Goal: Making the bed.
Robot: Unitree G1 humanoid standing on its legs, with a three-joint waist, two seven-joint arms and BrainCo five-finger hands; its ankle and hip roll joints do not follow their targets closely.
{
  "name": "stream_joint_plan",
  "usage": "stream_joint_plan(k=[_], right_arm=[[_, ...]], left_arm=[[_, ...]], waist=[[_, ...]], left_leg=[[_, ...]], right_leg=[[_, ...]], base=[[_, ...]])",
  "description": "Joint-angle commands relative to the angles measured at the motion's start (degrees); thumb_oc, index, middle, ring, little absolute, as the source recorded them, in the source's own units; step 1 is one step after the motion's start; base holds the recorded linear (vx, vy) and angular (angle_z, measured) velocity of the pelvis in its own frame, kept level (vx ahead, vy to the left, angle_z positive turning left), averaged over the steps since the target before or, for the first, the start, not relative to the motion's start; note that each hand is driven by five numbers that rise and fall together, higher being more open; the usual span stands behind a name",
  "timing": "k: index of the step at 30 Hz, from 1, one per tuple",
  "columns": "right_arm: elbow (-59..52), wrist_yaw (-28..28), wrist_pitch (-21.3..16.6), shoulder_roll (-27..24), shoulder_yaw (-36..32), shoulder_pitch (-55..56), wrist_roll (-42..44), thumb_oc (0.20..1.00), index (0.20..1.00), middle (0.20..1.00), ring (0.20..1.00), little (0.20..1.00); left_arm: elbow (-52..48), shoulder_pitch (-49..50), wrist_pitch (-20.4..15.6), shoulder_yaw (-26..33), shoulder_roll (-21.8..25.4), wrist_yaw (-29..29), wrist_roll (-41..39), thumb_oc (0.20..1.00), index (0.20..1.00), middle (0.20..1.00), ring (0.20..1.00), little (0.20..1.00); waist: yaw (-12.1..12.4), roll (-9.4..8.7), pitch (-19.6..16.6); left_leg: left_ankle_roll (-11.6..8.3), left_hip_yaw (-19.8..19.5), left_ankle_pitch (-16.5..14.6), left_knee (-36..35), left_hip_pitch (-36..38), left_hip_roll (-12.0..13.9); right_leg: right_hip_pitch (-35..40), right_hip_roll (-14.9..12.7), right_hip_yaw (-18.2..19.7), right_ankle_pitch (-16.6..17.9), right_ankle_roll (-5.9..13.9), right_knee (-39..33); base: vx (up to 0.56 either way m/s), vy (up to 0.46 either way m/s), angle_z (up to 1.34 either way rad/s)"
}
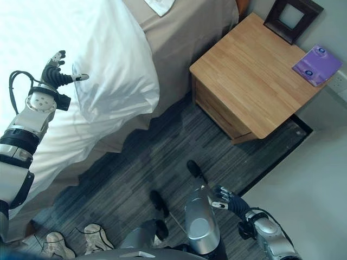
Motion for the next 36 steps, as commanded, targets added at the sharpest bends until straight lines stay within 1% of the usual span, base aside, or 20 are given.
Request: stream_joint_plan(k=[1,3,7,10,11,12,16,18,21,26,28,30,32,33,36], right_arm=[[-2.2,-0.3,-1.4,-1.6,2.3,0.7,2.2,1.000,1.000,1.000,1.000,1.000],[-2.3,-0.4,-1.5,-1.9,2.7,0.3,2.6,1.000,1.000,1.000,1.000,1.000],[-2.5,-0.1,-1.5,-2.6,3.6,-0.2,2.6,1.000,1.000,1.000,1.000,1.000],[-2.3,-0.2,-1.5,-2.7,4.1,-0.5,2.5,1.000,1.000,1.000,1.000,1.000],[-2.3,-0.2,-1.5,-2.7,4.1,-0.5,2.5,1.000,1.000,1.000,1.000,1.000],[-2.4,-0.3,-1.5,-2.8,4.3,-0.4,2.3,1.000,1.000,1.000,1.000,1.000],[-2.1,-0.6,-1.4,-3.0,4.2,-0.4,2.1,1.000,1.000,1.000,1.000,1.000],[-2.5,-0.8,-1.2,-3.2,4.0,-0.4,2.4,1.000,1.000,1.000,1.000,1.000],[-2.8,-0.9,-1.3,-3.5,3.8,-0.3,2.5,1.000,1.000,1.000,1.000,1.000],[-2.5,-1.5,-1.4,-3.8,3.7,-0.6,2.7,1.000,1.000,1.000,1.000,1.000],[-2.5,-1.6,-1.3,-3.8,3.8,-0.7,2.8,1.000,1.000,1.000,1.000,1.000],[-2.3,-1.9,-1.3,-3.9,4.0,-0.7,3.0,1.000,1.000,1.000,1.000,1.000],[-2.2,-2.0,-1.2,-3.8,4.2,-0.8,3.1,1.000,1.000,1.000,1.000,1.000],[-2.3,-1.9,-1.2,-4.0,4.4,-0.6,3.3,1.000,1.000,1.000,1.000,1.000],[-2.4,-1.9,-1.0,-4.2,4.5,-0.3,3.6,1.000,1.000,1.000,1.000,1.000]], left_arm=[[2.1,-5.7,-0.6,1.2,2.4,1.8,2.3,1.000,1.000,1.000,1.000,1.000],[3.4,-6.7,-0.8,0.1,1.5,0.7,2.6,1.000,1.000,1.000,1.000,1.000],[4.0,-7.1,-0.8,-1.6,0.2,-0.6,3.8,1.000,1.000,1.000,1.000,1.000],[3.7,-7.9,-0.9,-3.2,-2.7,-1.3,4.5,1.000,1.000,1.000,1.000,1.000],[3.7,-7.9,-0.9,-3.2,-2.7,-1.3,4.5,1.000,1.000,1.000,1.000,1.000],[3.3,-8.0,-0.8,-4.2,-4.5,-1.6,5.2,1.000,1.000,1.000,1.000,1.000],[4.7,-9.1,0.3,-5.9,-8.0,-1.6,8.0,1.000,1.000,1.000,1.000,1.000],[5.6,-9.3,0.9,-6.3,-9.2,-1.7,9.3,0.200,0.200,0.200,0.200,0.200],[6.8,-8.4,1.7,-5.5,-10.2,-1.7,9.9,0.200,0.200,0.200,0.200,0.200],[6.8,-9.2,1.7,-4.4,-12.7,-1.2,7.1,0.200,0.200,0.200,0.200,0.200],[6.4,-9.9,1.4,-4.3,-13.3,-0.9,6.2,0.200,0.200,0.200,0.200,0.200],[4.0,-12.3,0.4,-4.8,-16.8,0.0,3.1,0.200,0.200,0.200,0.200,0.200],[3.4,-13.0,0.3,-5.2,-17.4,0.1,2.8,0.200,0.200,0.200,0.200,0.200],[0.8,-14.6,-0.5,-6.3,-18.7,0.6,2.2,0.200,0.200,0.200,0.200,0.200],[-1.7,-16.4,-1.4,-7.0,-20.8,0.3,-0.2,0.200,0.200,0.200,0.200,0.200]], waist=[[-1.3,0.79,-0.5],[-2.1,0.77,0.2],[-2.8,0.79,0.6],[-3.4,1.03,0.9],[-3.4,1.04,0.9],[-3.7,1.19,0.9],[-4.4,1.43,1.3],[-4.7,1.59,1.6],[-5.1,1.82,1.9],[-5.6,2.18,2.2],[-5.7,2.23,2.2],[-5.9,2.34,2.0],[-5.9,2.37,1.9],[-6.0,2.40,1.7],[-6.2,2.48,1.4]], left_leg=[[-1.80,1.1,7.0,0.4,-4.6,0.8],[-1.84,1.5,6.9,0.4,-4.9,0.8],[-1.88,1.6,6.9,0.4,-5.2,0.8],[-1.84,1.9,6.9,0.4,-5.3,0.8],[-1.84,1.9,6.9,0.4,-5.3,0.8],[-1.76,1.9,6.9,0.4,-5.3,0.8],[-1.64,2.1,6.8,0.4,-5.4,0.7],[-1.57,2.2,6.8,0.4,-5.5,0.5],[-1.44,2.2,6.7,0.4,-5.6,0.4],[-1.40,2.2,6.7,0.4,-6.0,0.2],[-1.38,2.3,6.7,0.4,-6.1,0.2],[-1.30,2.1,6.7,0.4,-6.3,0.1],[-1.27,2.1,6.6,0.4,-6.3,0.1],[-1.21,2.1,6.6,0.4,-6.3,0.0],[-1.17,2.2,6.5,0.4,-6.4,-0.1]], right_leg=[[-0.7,6.1,0.1,-5.0,-2.35,7.6],[-1.3,6.3,0.4,-4.8,-2.28,7.7],[-1.9,6.5,0.8,-4.6,-2.27,7.9],[-2.3,6.6,1.3,-4.6,-2.26,8.2],[-2.3,6.6,1.3,-4.6,-2.26,8.2],[-2.5,6.7,1.4,-4.7,-2.30,8.3],[-3.0,6.7,1.6,-4.6,-2.37,8.6],[-3.2,6.7,1.6,-4.6,-2.39,8.6],[-3.5,6.7,1.9,-4.4,-2.38,8.6],[-3.8,6.8,2.2,-4.2,-2.48,8.5],[-4.0,6.8,2.3,-4.2,-2.48,8.6],[-4.1,6.8,2.4,-4.1,-2.50,8.6],[-4.2,6.8,2.4,-4.1,-2.52,8.6],[-4.2,6.8,2.5,-4.0,-2.55,8.5],[-4.3,6.8,2.6,-4.0,-2.54,8.5]], base=[[0.00,0.004,-0.08],[0.00,0.013,-0.11],[-0.01,0.007,-0.12],[0.01,0.020,-0.06],[0.00,0.011,-0.05],[0.00,0.003,-0.07],[0.00,0.008,-0.07],[-0.01,0.005,-0.02],[0.00,0.000,0.00],[0.00,0.002,-0.01],[0.00,0.000,0.00],[0.00,0.000,0.00],[0.01,-0.003,0.06],[0.01,-0.005,0.04],[0.00,0.000,0.00]])
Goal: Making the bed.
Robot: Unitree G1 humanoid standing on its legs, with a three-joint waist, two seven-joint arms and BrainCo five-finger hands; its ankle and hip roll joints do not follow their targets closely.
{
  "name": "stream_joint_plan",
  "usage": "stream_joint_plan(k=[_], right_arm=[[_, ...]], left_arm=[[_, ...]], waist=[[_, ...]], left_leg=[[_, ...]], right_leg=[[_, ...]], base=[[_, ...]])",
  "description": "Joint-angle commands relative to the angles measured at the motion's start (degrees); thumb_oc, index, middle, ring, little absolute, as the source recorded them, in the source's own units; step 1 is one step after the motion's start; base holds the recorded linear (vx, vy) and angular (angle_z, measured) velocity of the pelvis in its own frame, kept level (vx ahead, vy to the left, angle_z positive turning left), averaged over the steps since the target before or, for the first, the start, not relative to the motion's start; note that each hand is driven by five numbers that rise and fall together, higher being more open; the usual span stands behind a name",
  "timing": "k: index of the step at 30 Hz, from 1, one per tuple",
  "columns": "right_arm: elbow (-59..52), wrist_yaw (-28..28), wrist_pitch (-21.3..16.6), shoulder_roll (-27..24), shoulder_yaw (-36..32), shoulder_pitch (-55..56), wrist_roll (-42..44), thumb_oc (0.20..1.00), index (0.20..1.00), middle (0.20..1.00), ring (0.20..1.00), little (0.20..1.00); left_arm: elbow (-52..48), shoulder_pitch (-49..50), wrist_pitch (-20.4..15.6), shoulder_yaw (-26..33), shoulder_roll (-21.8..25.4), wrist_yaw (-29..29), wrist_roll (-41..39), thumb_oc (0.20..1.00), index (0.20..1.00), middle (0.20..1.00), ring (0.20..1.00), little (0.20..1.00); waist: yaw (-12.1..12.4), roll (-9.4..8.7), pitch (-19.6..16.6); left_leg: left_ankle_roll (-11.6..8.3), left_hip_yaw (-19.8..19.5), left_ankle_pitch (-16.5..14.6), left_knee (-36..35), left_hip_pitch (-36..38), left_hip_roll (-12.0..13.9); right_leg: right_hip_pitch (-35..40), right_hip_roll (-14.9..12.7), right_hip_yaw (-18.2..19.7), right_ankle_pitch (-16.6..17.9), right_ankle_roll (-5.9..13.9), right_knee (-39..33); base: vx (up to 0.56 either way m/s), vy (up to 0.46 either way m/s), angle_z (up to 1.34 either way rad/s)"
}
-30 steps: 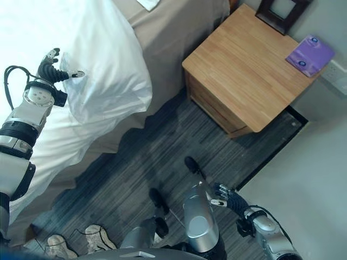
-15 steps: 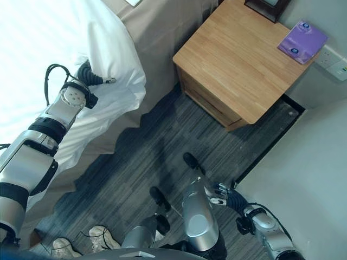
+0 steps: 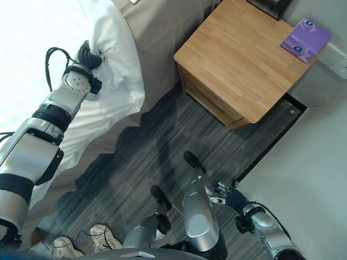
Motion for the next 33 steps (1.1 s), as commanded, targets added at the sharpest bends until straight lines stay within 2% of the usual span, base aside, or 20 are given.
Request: stream_joint_plan(k=[1,3,4,5,6,8,10,11,12,14,15,16,17,18,19,23,26,27,29,33], right_arm=[[-2.3,-0.1,-0.9,-3.0,0.7,2.6,2.1,1.000,1.000,1.000,1.000,1.000],[-2.4,-0.1,-0.9,-3.1,0.9,2.7,2.1,1.000,1.000,1.000,1.000,1.000],[-2.5,-0.1,-1.0,-3.0,1.1,2.7,2.1,1.000,1.000,1.000,1.000,1.000],[-2.5,-0.2,-1.0,-3.0,1.2,2.7,2.1,1.000,1.000,1.000,1.000,1.000],[-2.5,-0.2,-1.0,-2.9,1.2,2.7,2.1,1.000,1.000,1.000,1.000,1.000],[-2.4,-0.1,-1.0,-3.0,1.1,2.6,2.1,1.000,1.000,1.000,1.000,1.000],[-2.0,-0.2,-0.8,-3.0,1.0,2.7,2.0,1.000,1.000,1.000,1.000,1.000],[-1.9,-0.1,-0.7,-3.0,1.1,2.6,1.9,1.000,1.000,1.000,1.000,1.000],[-1.8,-0.1,-0.7,-3.1,1.0,2.6,1.8,1.000,1.000,1.000,1.000,1.000],[-1.7,0.0,-0.7,-3.0,0.9,2.4,1.6,1.000,1.000,1.000,1.000,1.000],[-1.8,0.0,-0.7,-3.0,1.0,2.3,1.6,1.000,1.000,1.000,1.000,1.000],[-1.8,0.1,-0.8,-3.0,0.9,2.3,1.7,1.000,1.000,1.000,1.000,1.000],[-1.7,0.3,-0.8,-2.8,0.7,2.2,1.7,1.000,1.000,1.000,1.000,1.000],[-1.5,0.3,-0.8,-2.7,0.5,2.3,1.7,1.000,1.000,1.000,1.000,1.000],[-1.6,0.3,-0.8,-2.6,0.5,2.2,1.6,1.000,1.000,1.000,1.000,1.000],[-1.4,0.4,-0.8,-2.1,0.3,2.0,1.7,1.000,1.000,1.000,1.000,1.000],[-1.4,0.7,-0.8,-1.0,-0.6,2.4,2.1,1.000,1.000,1.000,1.000,1.000],[-1.4,0.7,-0.8,-1.0,-0.5,2.4,2.1,1.000,1.000,1.000,1.000,1.000],[-1.6,1.2,-0.9,-0.7,-0.7,3.0,1.4,1.000,1.000,1.000,1.000,1.000],[-1.1,1.5,-1.2,-0.2,0.1,3.4,0.4,1.000,1.000,1.000,1.000,1.000]], left_arm=[[-6.2,-3.4,-6.2,0.1,-7.7,-3.0,-6.1,0.200,0.200,0.200,0.200,0.200],[-7.3,-3.9,-6.8,-0.2,-8.0,-2.8,-7.1,0.200,0.200,0.200,0.200,0.200],[-7.6,-4.3,-7.0,-0.4,-8.2,-2.6,-7.3,0.445,0.445,0.445,0.445,0.445],[-7.8,-4.9,-7.1,-0.8,-8.2,-2.6,-7.6,0.536,0.536,0.536,0.536,0.536],[-7.8,-5.0,-7.1,-1.0,-8.2,-2.9,-7.8,1.000,1.000,1.000,1.000,1.000],[-7.5,-5.4,-7.1,-1.7,-8.7,-4.1,-8.9,1.000,1.000,1.000,1.000,1.000],[-7.5,-5.0,-6.9,-2.3,-9.0,-5.5,-10.1,1.000,1.000,1.000,1.000,1.000],[-7.2,-4.9,-6.7,-2.6,-8.8,-6.2,-10.1,1.000,1.000,1.000,1.000,1.000],[-7.1,-4.5,-6.5,-3.0,-8.8,-6.9,-9.9,1.000,1.000,1.000,1.000,1.000],[-6.4,-4.3,-6.1,-3.8,-8.1,-8.0,-8.3,1.000,1.000,1.000,1.000,1.000],[-6.4,-4.3,-6.1,-3.8,-8.0,-7.9,-8.2,1.000,1.000,1.000,1.000,1.000],[-6.4,-4.1,-5.9,-4.2,-7.8,-8.3,-7.4,1.000,1.000,1.000,1.000,1.000],[-6.3,-3.5,-5.6,-4.8,-7.4,-9.3,-6.1,1.000,1.000,1.000,1.000,1.000],[-6.6,-3.1,-5.7,-5.0,-7.1,-9.7,-5.6,1.000,1.000,1.000,1.000,1.000],[-6.7,-3.1,-5.6,-5.2,-6.9,-10.0,-5.2,1.000,1.000,1.000,1.000,1.000],[-9.0,-2.9,-5.8,-6.2,-5.9,-11.1,-5.3,1.000,1.000,1.000,1.000,1.000],[-20.0,-1.5,-7.8,-8.3,-2.0,-14.5,-12.6,1.000,1.000,1.000,1.000,1.000],[-20.1,-1.4,-7.8,-8.3,-2.0,-14.5,-12.6,1.000,1.000,1.000,1.000,1.000],[-28.4,0.0,-9.2,-10.2,2.0,-16.8,-17.4,1.000,1.000,1.000,1.000,1.000],[-35.4,0.9,-10.6,-12.1,3.0,-18.0,-21.7,1.000,1.000,1.000,1.000,1.000]], waist=[[-3.3,1.48,-0.5],[-3.7,1.62,-0.5],[-3.8,1.71,-0.6],[-3.9,1.76,-0.7],[-4.0,1.77,-0.7],[-4.2,1.78,-0.7],[-4.3,2.00,-0.9],[-4.5,1.76,-0.6],[-4.5,2.06,-0.9],[-4.5,2.09,-0.9],[-4.6,1.80,-0.6],[-4.5,1.80,-0.5],[-4.3,2.02,-0.7],[-4.2,2.06,-0.7],[-4.1,1.85,-0.3],[-3.7,1.94,-0.1],[-2.7,2.22,-0.4],[-2.7,2.20,-0.4],[-2.1,2.29,-0.7],[-1.6,1.83,-1.1]], left_leg=[[-0.96,-0.4,6.6,0.4,-4.9,0.4],[-1.01,-0.3,6.6,0.4,-5.0,0.4],[-1.02,-0.2,6.5,0.4,-5.1,0.3],[-1.00,-0.1,6.5,0.4,-5.1,0.3],[-1.01,0.0,6.4,0.4,-5.1,0.4],[-0.99,0.2,6.4,0.4,-4.9,0.4],[-1.13,-0.2,4.7,0.4,-4.2,0.1],[-1.00,0.4,6.4,0.4,-4.8,0.5],[-1.18,0.0,4.7,0.4,-4.1,0.2],[-1.21,0.1,4.8,0.4,-4.1,0.3],[-1.06,0.6,6.4,0.4,-4.8,0.6],[-1.07,0.6,6.5,0.4,-4.7,0.7],[-1.18,0.0,4.9,0.4,-4.0,0.2],[-1.19,0.0,4.9,0.4,-4.0,0.2],[-1.03,0.4,6.6,0.4,-4.8,0.6],[-0.95,-0.1,6.7,0.4,-4.7,0.5],[-0.96,-0.7,6.8,0.4,-4.6,0.3],[-0.96,-0.7,6.8,0.4,-4.6,0.3],[-1.04,-0.9,6.8,0.4,-4.4,0.2],[-1.08,-1.3,6.8,0.4,-4.4,0.2]], right_leg=[[-0.6,6.5,-0.4,-3.8,-2.83,6.4],[-0.9,6.5,-0.3,-3.7,-2.81,6.5],[-0.9,6.5,-0.2,-3.7,-2.78,6.5],[-0.9,6.5,-0.1,-3.7,-2.74,6.4],[-0.9,6.5,-0.1,-3.6,-2.70,6.4],[-1.0,6.5,0.0,-3.5,-2.66,6.4],[-0.1,6.1,0.1,-5.1,-2.53,6.1],[-1.0,6.6,0.1,-3.4,-2.63,6.4],[-0.2,6.2,0.2,-5.0,-2.52,6.2],[-0.2,6.3,0.2,-5.0,-2.53,6.3],[-1.0,6.7,0.2,-3.4,-2.66,6.5],[-1.0,6.8,0.2,-3.4,-2.64,6.5],[-0.3,6.4,0.1,-5.0,-2.53,6.4],[-0.2,6.3,0.1,-5.0,-2.53,6.4],[-1.1,6.7,0.0,-3.3,-2.68,6.6],[-0.8,6.6,-0.3,-3.4,-2.74,6.8],[-0.4,6.5,-0.8,-3.6,-2.73,6.8],[-0.4,6.5,-0.8,-3.6,-2.73,6.8],[0.0,6.3,-1.1,-3.6,-2.73,6.7],[0.5,6.2,-1.5,-3.6,-2.69,6.5]], base=[[0.00,0.000,0.00],[0.00,0.000,0.00],[0.00,0.000,0.00],[0.00,0.000,0.00],[0.00,0.000,0.00],[0.05,0.023,0.00],[0.05,0.024,-0.01],[0.00,0.009,-0.07],[0.00,0.004,-0.08],[-0.01,-0.003,-0.08],[-0.10,-0.053,-0.08],[-0.01,-0.004,-0.07],[0.08,0.047,-0.03],[0.00,0.000,0.00],[-0.11,-0.056,0.01],[-0.04,-0.022,0.02],[-0.01,-0.010,0.00],[0.00,0.000,0.00],[0.00,-0.004,0.09],[0.00,-0.014,0.17]])
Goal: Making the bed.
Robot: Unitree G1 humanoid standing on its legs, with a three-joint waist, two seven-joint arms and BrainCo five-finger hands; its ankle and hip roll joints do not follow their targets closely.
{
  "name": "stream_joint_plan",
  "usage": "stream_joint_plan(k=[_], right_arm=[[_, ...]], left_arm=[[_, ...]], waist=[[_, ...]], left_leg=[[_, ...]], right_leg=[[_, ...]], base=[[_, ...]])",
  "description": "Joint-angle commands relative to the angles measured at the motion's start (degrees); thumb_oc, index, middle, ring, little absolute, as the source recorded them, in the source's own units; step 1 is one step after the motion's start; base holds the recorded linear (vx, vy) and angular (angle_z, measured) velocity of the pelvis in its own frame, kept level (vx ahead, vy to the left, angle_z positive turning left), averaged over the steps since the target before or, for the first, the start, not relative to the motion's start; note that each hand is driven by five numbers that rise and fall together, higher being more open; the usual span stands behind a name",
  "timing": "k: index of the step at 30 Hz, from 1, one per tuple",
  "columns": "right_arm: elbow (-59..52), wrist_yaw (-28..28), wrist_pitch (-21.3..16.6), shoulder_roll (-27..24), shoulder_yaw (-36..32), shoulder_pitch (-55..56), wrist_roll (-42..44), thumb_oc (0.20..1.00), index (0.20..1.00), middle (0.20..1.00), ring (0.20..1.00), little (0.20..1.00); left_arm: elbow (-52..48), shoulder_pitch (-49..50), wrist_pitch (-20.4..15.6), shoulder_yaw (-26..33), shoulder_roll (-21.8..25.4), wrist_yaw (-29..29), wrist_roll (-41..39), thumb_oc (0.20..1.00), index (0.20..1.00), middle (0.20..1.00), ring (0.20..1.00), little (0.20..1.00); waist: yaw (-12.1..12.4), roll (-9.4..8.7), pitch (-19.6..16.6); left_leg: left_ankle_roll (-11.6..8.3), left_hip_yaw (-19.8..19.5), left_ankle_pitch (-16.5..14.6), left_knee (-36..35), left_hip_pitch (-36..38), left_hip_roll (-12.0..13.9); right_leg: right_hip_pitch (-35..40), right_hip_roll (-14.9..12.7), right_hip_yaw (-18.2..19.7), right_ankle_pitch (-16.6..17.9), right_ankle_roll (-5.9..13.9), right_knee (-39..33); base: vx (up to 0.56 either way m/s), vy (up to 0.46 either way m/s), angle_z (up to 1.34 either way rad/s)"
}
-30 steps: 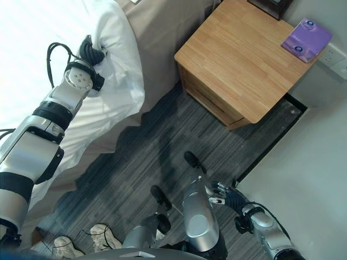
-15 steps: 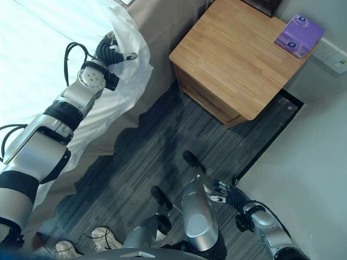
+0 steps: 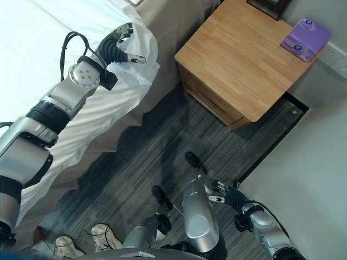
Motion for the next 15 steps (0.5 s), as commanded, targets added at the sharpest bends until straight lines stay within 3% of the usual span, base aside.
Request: stream_joint_plan(k=[1,9,13,15], right_arm=[[-1.6,1.4,-1.3,-1.0,0.3,3.8,0.3,1.000,1.000,1.000,1.000,1.000],[-0.7,1.0,-2.0,-0.1,0.0,4.4,-0.1,1.000,1.000,1.000,1.000,1.000],[-0.2,1.2,-2.2,0.1,-0.3,5.3,-0.3,1.000,1.000,1.000,1.000,1.000],[0.5,1.2,-2.6,0.4,-0.3,5.4,-0.2,1.000,1.000,1.000,1.000,1.000]], left_arm=[[-5.4,-2.4,-7.5,-0.6,-6.7,-4.3,-4.2,1.000,1.000,1.000,1.000,1.000],[-15.5,-3.0,-8.9,-3.0,-2.9,-5.2,-6.6,1.000,1.000,1.000,1.000,1.000],[-17.9,-1.4,-10.0,-0.2,-2.1,-4.3,-10.3,1.000,1.000,1.000,1.000,1.000],[-17.3,1.0,-11.3,4.7,-3.8,-2.8,-14.1,1.000,1.000,1.000,1.000,1.000]], waist=[[-2.5,1.82,-0.7],[-1.3,1.55,-1.5],[-0.7,1.63,-2.1],[-0.6,1.47,-2.2]], left_leg=[[-1.92,-0.6,6.3,0.6,-4.4,0.9],[-1.92,-0.8,6.2,0.6,-3.9,0.8],[-1.94,-1.2,6.2,0.6,-3.8,0.8],[-2.01,-1.3,6.2,0.6,-3.6,0.8]], right_leg=[[1.7,6.4,-1.0,-2.4,-3.21,2.9],[2.6,6.1,-1.7,-2.5,-3.08,2.5],[2.9,5.9,-1.9,-2.5,-3.18,2.4],[2.9,6.0,-2.1,-2.6,-3.30,2.4]], base=[[-0.01,-0.010,0.21],[0.00,-0.006,-0.01],[-0.01,-0.002,0.05],[-0.02,-0.002,0.05]])
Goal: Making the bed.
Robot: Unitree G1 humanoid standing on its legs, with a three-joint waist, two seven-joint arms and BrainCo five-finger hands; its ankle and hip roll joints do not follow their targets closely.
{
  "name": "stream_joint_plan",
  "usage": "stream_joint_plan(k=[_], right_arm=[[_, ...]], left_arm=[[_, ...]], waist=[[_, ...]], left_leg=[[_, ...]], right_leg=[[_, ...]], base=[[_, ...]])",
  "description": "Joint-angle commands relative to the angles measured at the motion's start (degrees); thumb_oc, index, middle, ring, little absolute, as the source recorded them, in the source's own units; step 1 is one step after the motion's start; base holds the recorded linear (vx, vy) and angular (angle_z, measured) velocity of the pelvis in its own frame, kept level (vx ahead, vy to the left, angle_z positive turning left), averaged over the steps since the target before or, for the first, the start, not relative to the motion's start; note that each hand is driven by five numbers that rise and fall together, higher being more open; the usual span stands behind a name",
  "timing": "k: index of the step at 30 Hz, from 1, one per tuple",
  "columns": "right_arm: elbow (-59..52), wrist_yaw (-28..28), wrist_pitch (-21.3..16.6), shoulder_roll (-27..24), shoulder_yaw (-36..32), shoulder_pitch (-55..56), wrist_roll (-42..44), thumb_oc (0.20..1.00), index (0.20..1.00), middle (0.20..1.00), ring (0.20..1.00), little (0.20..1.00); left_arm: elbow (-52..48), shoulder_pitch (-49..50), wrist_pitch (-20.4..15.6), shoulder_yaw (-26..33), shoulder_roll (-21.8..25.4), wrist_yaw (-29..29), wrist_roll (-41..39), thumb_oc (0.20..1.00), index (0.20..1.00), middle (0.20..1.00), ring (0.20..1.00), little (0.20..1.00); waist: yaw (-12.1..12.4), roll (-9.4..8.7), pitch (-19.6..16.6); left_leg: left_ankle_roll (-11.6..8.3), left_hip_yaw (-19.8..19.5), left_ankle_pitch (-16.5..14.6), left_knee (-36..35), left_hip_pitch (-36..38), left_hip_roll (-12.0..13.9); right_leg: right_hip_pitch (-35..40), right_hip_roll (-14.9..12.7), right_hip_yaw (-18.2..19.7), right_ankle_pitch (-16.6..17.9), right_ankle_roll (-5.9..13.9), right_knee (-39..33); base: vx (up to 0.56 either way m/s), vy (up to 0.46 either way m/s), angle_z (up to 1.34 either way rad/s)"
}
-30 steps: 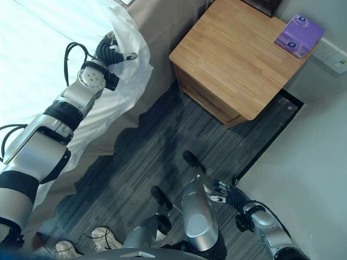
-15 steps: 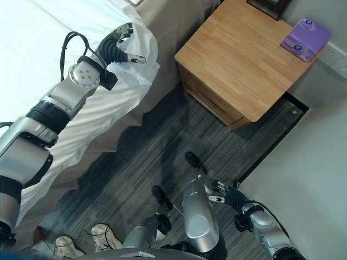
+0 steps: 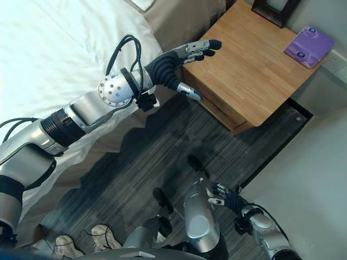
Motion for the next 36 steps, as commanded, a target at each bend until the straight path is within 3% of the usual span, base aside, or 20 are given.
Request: stream_joint_plan(k=[1,3,4,8,19,20,27,28,31,32,33,36], right_arm=[[-0.7,0.4,-2.2,0.3,0.4,4.3,0.2,1.000,1.000,1.000,1.000,1.000],[-0.7,0.4,-2.2,0.3,0.4,4.4,0.2,1.000,1.000,1.000,1.000,1.000],[-0.4,-0.1,-2.3,0.7,1.1,3.3,0.6,1.000,1.000,1.000,1.000,1.000],[-0.2,-0.8,-2.4,1.6,1.9,1.6,1.7,1.000,1.000,1.000,1.000,1.000],[0.9,-1.8,-2.8,1.8,3.2,-0.5,1.8,1.000,1.000,1.000,1.000,1.000],[1.6,-2.1,-2.8,1.9,3.8,-1.1,1.9,1.000,1.000,1.000,1.000,1.000],[2.5,-2.4,-2.8,1.8,4.5,-2.1,2.9,1.000,1.000,1.000,1.000,1.000],[2.6,-2.4,-2.7,1.9,4.5,-2.0,2.9,1.000,1.000,1.000,1.000,1.000],[3.1,-2.3,-2.9,1.8,4.4,-2.1,3.0,1.000,1.000,1.000,1.000,1.000],[3.1,-2.3,-2.9,1.8,4.5,-2.2,2.9,1.000,1.000,1.000,1.000,1.000],[3.8,-2.3,-2.9,1.9,4.6,-2.4,2.8,1.000,1.000,1.000,1.000,1.000],[4.4,-2.2,-2.8,1.9,4.9,-2.9,2.8,1.000,1.000,1.000,1.000,1.000]], left_arm=[[3.9,4.9,-5.7,15.5,-5.1,4.5,-11.9,1.000,1.000,1.000,1.000,1.000],[3.9,4.9,-5.7,15.5,-5.1,4.5,-11.9,1.000,1.000,1.000,1.000,1.000],[6.1,6.7,-6.2,19.1,-9.9,5.6,-15.2,1.000,1.000,1.000,1.000,1.000],[8.5,9.6,-6.7,22.5,-14.7,6.1,-18.3,1.000,1.000,1.000,1.000,1.000],[15.6,12.1,-6.4,25.7,-16.2,6.4,-21.2,1.000,1.000,1.000,1.000,1.000],[20.7,9.9,-6.1,27.0,-15.5,7.0,-21.7,0.200,0.200,0.200,0.200,0.200],[28.4,5.0,-5.5,28.7,-11.6,7.8,-21.8,0.200,0.200,0.200,0.200,0.200],[29.0,4.8,-5.3,28.9,-11.0,7.7,-21.7,0.200,0.200,0.200,0.200,0.200],[32.2,4.0,-5.1,30.3,-8.7,7.2,-22.4,0.200,0.200,0.200,0.200,0.200],[32.4,3.9,-5.1,30.4,-8.6,7.1,-22.5,0.200,0.200,0.200,0.200,0.200],[34.8,2.9,-4.8,31.1,-7.2,6.7,-23.0,0.200,0.200,0.200,0.200,0.200],[36.7,1.8,-4.4,31.6,-4.9,5.9,-23.5,0.200,0.200,0.200,0.200,0.200]], waist=[[-0.9,0.21,-1.6],[-0.9,0.24,-1.6],[-1.2,-0.22,-1.3],[-1.7,-1.32,-0.7],[-2.3,-2.33,0.4],[-2.7,-2.63,0.8],[-3.3,-3.18,1.4],[-3.3,-2.93,1.0],[-3.7,-3.24,1.4],[-3.8,-3.54,1.8],[-4.0,-3.48,1.8],[-4.3,-3.76,2.3]], left_leg=[[-1.93,-0.1,6.2,0.7,-4.6,0.4],[-1.93,-0.1,6.2,0.7,-4.6,0.4],[-1.92,0.0,6.1,0.7,-4.7,0.5],[-1.86,0.3,6.1,0.7,-4.7,0.9],[-1.83,0.7,6.1,0.7,-4.8,1.1],[-1.92,1.0,6.1,0.7,-5.0,1.2],[-2.26,1.6,6.1,0.7,-5.1,1.3],[-2.51,1.1,4.4,0.7,-4.5,1.0],[-2.67,1.4,4.3,0.7,-4.7,1.1],[-2.45,2.0,6.0,0.7,-5.3,1.4],[-2.78,1.6,4.2,0.7,-4.7,1.1],[-2.93,1.8,4.1,0.7,-4.8,1.2]], right_leg=[[1.4,6.0,-1.1,-2.1,-3.26,2.9],[1.4,6.0,-1.1,-2.1,-3.26,2.9],[1.2,6.2,-1.0,-2.3,-3.34,3.1],[1.0,6.6,-0.7,-2.3,-3.53,3.3],[0.4,7.0,-0.3,-2.2,-3.65,3.7],[0.2,7.1,-0.1,-2.0,-3.64,3.6],[-0.3,7.5,0.4,-2.1,-3.63,4.0],[0.3,7.1,0.5,-3.7,-3.49,3.8],[0.0,7.2,0.7,-3.5,-3.40,3.8],[-0.7,7.5,0.6,-2.0,-3.53,4.0],[-0.1,7.2,0.8,-3.6,-3.32,3.9],[-0.5,7.4,1.1,-3.5,-3.26,4.1]], base=[[0.00,0.000,0.00],[0.00,0.000,0.00],[-0.01,-0.002,0.04],[0.00,0.000,-0.01],[-0.01,0.001,-0.02],[0.00,0.000,0.00],[0.03,0.008,-0.08],[0.12,0.048,-0.04],[0.01,0.001,-0.05],[0.02,0.007,-0.09],[0.03,0.011,-0.06],[0.04,0.020,-0.01]])
